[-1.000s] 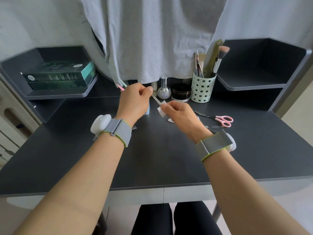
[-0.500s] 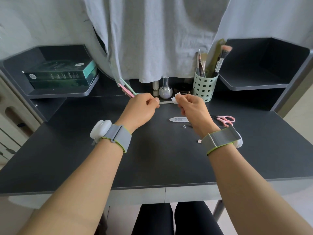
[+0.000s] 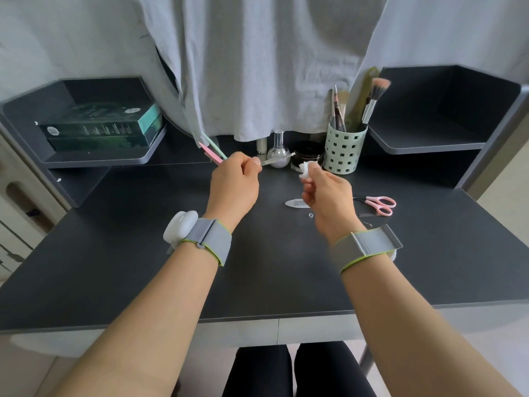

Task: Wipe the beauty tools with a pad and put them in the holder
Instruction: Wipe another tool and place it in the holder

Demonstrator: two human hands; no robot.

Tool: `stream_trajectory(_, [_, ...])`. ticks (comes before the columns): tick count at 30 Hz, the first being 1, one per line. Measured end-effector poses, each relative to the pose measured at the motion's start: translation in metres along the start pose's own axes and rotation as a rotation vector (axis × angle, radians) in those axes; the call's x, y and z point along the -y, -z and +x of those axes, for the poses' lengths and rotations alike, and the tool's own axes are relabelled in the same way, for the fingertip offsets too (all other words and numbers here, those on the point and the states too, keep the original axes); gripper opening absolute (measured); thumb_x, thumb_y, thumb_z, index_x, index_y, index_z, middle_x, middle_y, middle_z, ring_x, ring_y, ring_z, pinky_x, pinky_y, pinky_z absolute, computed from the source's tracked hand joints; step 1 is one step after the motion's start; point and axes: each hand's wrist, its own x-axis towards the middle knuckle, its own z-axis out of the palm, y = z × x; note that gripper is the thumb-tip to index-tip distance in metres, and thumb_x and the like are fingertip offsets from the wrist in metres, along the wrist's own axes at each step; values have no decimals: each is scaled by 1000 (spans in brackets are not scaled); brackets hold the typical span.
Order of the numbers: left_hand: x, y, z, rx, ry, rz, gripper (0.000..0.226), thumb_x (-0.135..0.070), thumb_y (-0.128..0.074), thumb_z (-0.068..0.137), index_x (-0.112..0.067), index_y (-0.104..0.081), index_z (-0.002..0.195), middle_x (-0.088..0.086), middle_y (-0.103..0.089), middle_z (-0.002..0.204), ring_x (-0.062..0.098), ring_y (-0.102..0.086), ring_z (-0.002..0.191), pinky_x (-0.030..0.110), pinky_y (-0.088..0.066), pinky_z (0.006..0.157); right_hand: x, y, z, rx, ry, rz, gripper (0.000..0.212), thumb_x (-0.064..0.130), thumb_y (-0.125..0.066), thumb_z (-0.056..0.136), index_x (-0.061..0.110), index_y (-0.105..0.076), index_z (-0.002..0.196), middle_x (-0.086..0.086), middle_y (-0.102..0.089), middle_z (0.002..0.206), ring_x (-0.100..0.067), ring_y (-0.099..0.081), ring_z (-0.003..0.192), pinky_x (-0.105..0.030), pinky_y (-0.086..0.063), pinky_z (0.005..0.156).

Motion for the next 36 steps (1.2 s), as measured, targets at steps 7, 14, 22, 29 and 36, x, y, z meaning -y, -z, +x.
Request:
stream_trajectory(7, [-1,-8,-11,-48,-61,-5,25,-30,-52,102,-9,-65,94,3,-67,87,20,-58,82,26,-40,71,-9,-25,-20,109,-37,91,22,18,-65,97,10,-65,77,2,-49,61,-7,-42,55,-22,-43,57])
stream_trajectory(14, [1,-9,-19,-37,-105,-15,22,-29,-60,98,-11,-66,86,-1,-66,77,18,-59,76,26,-42,68,-6,-26,-24,55,-14,142,14,18,-68,95,12,-66,82,2,-48,62,-5,-41,53,-19,-40,53])
stream_trajectory(22, [9,-7,-24,-19,-205,53,17,-28,-65,95,-14,-69,85,-2,-69,83,15,-62,76,32,-51,72,-5,-22,-22,19,-3,118,19,20,-67,96,12,-66,79,2,-50,63,-6,-43,54,-22,-42,58])
stream_trajectory(29, [12,-7,-26,-28,-267,139,10,-21,-68,92,-18,-70,83,-4,-65,82,12,-58,72,32,-51,71,-9,-22,-23,21,39,89,20,19,-68,95,12,-62,76,3,-49,62,-6,-41,52,-19,-40,53])
stream_trajectory(36, [13,-5,-27,-37,-289,188,9,-17,-67,92,-16,-68,83,-3,-60,84,12,-52,69,22,-42,66,-14,-21,-21,47,76,73,18,20,-65,97,12,-60,81,3,-47,66,-6,-38,54,-19,-38,53])
